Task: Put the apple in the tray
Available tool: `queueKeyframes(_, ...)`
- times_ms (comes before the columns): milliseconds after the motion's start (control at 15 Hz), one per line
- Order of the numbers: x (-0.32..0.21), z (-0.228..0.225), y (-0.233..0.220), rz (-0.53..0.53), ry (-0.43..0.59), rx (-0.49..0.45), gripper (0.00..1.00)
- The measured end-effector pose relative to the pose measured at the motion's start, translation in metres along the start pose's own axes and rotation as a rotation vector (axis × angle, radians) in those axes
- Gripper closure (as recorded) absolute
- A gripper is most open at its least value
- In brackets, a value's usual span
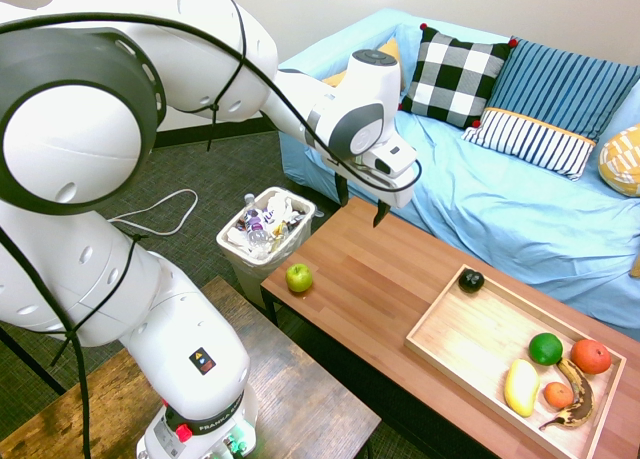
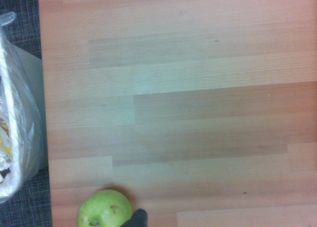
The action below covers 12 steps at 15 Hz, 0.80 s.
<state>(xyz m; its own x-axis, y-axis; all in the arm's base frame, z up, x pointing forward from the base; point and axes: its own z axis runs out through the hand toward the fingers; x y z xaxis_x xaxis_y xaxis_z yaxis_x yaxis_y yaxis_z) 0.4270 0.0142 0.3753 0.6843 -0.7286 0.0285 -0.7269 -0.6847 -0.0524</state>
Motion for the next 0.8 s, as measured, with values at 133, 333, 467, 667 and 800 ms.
queueKeyframes(133, 0.001, 0.0, -0.001, 0.0, 0.002, -0.003, 0.0)
queueKeyframes(333, 0.0, 0.02, -0.004, 0.017, -0.013, -0.031, 0.0)
queueKeyframes(467, -0.006, 0.04, -0.012, 0.019, -0.031, -0.047, 0.0)
queueKeyframes(667, -0.031, 0.078, -0.028, -0.003, -0.078, -0.065, 0.0)
queueKeyframes(800, -0.05, 0.102, -0.037, -0.023, -0.104, -0.077, 0.0)
